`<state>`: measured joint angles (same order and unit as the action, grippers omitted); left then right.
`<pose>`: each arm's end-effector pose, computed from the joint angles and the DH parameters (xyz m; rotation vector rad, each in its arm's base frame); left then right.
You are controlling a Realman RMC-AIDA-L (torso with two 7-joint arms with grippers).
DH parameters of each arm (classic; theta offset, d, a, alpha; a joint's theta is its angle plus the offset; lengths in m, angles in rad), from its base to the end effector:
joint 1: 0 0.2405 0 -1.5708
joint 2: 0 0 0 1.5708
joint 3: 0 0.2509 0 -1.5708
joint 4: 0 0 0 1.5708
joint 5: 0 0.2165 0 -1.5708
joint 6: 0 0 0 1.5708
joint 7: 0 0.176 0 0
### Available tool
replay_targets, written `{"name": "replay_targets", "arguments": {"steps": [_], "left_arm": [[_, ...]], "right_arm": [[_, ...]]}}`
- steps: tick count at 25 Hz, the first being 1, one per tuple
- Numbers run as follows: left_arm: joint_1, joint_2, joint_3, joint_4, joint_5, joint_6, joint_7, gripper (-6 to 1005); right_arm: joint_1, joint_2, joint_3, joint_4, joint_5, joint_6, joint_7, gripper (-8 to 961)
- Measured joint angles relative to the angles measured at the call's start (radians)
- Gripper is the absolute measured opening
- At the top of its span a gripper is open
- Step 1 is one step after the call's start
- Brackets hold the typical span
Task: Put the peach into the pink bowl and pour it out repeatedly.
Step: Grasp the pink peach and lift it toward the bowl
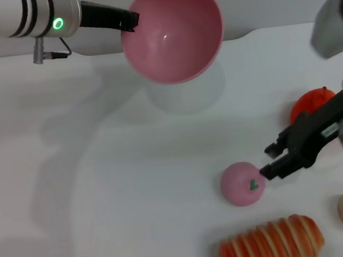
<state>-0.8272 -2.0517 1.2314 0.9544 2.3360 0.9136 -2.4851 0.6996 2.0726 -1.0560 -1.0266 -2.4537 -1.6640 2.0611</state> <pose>-0.1329 0.4845 -0.0211 -2.3430 -0.8741 -0.2095 0.2062 0.3602 -0.0270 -2.9515 0.8065 -0.2706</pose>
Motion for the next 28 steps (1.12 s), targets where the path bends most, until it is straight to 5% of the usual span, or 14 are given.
{"name": "replay_targets", "arguments": {"steps": [13,28], "left_arm": [[0.02,-0.006,0.014,-0.002,-0.01,0.002,-0.005,45],[0.079,-0.003,0.042,0.008,-0.016,0.039,0.031,45]], "right_arm": [[0.02,0.005,-0.203,0.121,0.036,0.223,0.052,416],[0.051,0.007,-0.264,0.229,0.149,0.309,0.126,374]]}}
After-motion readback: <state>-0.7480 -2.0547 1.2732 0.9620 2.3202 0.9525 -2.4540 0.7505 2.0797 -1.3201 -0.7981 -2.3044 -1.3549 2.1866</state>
